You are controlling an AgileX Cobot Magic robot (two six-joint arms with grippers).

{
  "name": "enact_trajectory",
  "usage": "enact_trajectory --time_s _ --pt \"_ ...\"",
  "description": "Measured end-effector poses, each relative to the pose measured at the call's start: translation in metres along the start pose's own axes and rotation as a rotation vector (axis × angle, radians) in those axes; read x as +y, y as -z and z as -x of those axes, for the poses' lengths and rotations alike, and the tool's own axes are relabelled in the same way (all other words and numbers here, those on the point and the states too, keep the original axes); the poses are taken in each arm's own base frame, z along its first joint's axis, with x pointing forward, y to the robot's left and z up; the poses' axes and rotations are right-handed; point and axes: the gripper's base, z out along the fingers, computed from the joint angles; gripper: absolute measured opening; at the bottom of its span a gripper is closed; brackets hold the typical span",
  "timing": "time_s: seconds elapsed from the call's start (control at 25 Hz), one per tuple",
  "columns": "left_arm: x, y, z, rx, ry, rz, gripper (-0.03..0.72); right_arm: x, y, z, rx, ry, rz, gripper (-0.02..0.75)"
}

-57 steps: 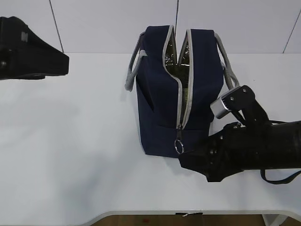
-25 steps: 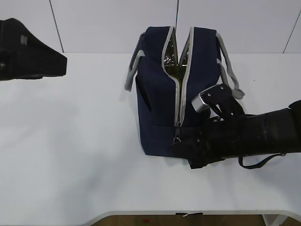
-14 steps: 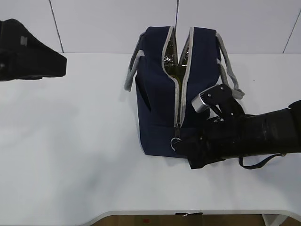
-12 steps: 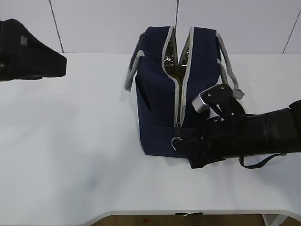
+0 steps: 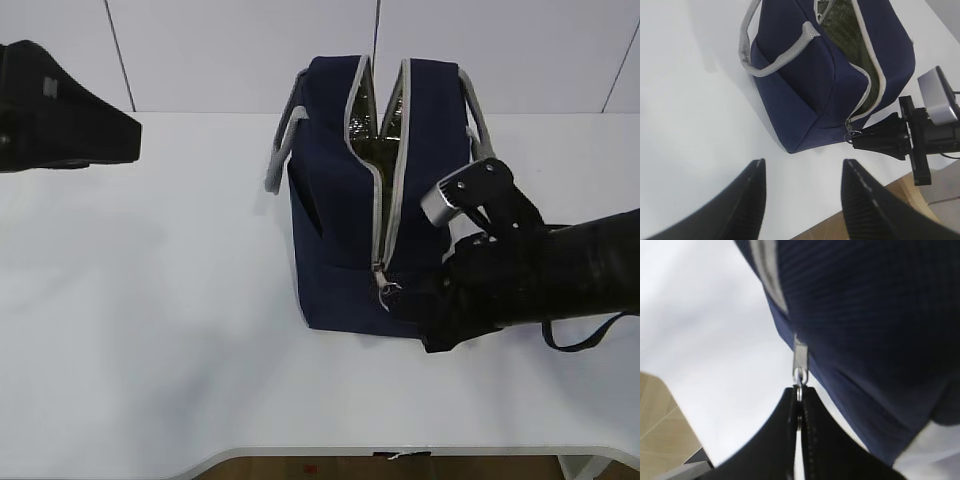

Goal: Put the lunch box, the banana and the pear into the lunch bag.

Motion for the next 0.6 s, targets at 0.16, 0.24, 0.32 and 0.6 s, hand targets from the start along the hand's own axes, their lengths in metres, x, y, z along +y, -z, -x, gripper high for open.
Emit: enact_trajectory --time_s 0.16,0.24,0.32,0.6 --pt "0.000 0.000 0.000 0.000 0.000 0.000 0.371 0.004 0.009 0.005 -0.011 0.017 -0.003 0.006" --pt "0.000 0.000 0.000 0.000 0.000 0.000 0.371 0.006 0.015 0.010 -0.030 0.033 -0.008 0.006" --pt "0.000 0.000 0.000 0.000 0.000 0.000 0.371 0.009 0.022 0.014 -0.055 0.047 -0.014 0.006" --pt "0.000 0.000 0.000 0.000 0.000 0.000 0.371 0.012 0.036 0.031 -0.117 0.089 -0.042 0.006"
